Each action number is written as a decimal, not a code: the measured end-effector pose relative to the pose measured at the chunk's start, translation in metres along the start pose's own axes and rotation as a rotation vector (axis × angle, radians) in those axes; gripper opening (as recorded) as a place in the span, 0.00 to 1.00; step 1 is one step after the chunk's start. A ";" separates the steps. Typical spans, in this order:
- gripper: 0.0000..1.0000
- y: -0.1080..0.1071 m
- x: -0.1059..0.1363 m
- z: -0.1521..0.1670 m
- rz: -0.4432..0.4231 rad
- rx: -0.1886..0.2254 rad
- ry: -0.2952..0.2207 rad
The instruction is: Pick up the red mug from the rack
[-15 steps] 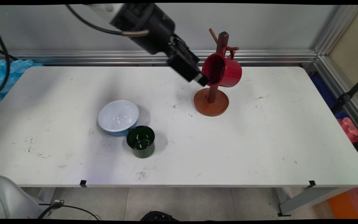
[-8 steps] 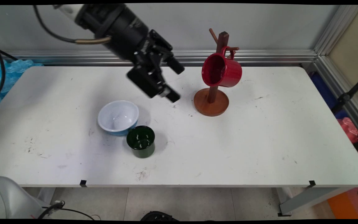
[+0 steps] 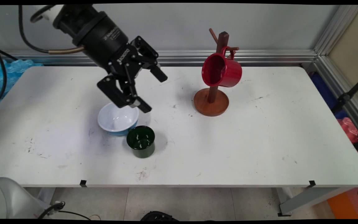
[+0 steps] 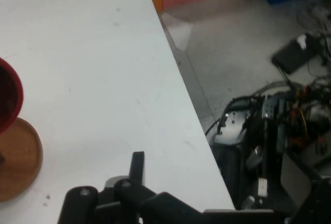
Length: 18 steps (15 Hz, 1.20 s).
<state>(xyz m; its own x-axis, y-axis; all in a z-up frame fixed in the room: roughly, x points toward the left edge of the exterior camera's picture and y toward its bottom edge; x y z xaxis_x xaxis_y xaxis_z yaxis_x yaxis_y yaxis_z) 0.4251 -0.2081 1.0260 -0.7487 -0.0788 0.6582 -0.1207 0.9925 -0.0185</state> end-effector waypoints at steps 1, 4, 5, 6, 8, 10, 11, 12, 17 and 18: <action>1.00 0.000 -0.002 -0.001 0.017 -0.005 -0.006; 1.00 0.000 -0.007 -0.003 0.057 -0.019 -0.020; 1.00 0.000 -0.008 -0.003 0.068 -0.023 -0.024; 1.00 -0.001 -0.009 -0.004 0.074 -0.024 -0.026; 1.00 -0.002 -0.010 -0.004 0.082 -0.025 -0.029; 1.00 -0.004 -0.011 -0.003 0.086 -0.025 -0.029; 1.00 -0.005 -0.011 -0.003 0.086 -0.025 -0.029; 1.00 -0.005 -0.011 -0.002 0.086 -0.024 -0.028; 1.00 -0.011 -0.002 0.002 -0.001 0.032 0.006; 1.00 -0.013 0.002 0.005 -0.042 0.054 0.019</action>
<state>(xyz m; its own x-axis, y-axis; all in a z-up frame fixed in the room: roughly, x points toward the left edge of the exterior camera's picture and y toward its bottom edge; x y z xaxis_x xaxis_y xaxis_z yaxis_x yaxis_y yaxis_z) 0.4216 -0.2212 1.0241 -0.7299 -0.1182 0.6732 -0.1874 0.9818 -0.0308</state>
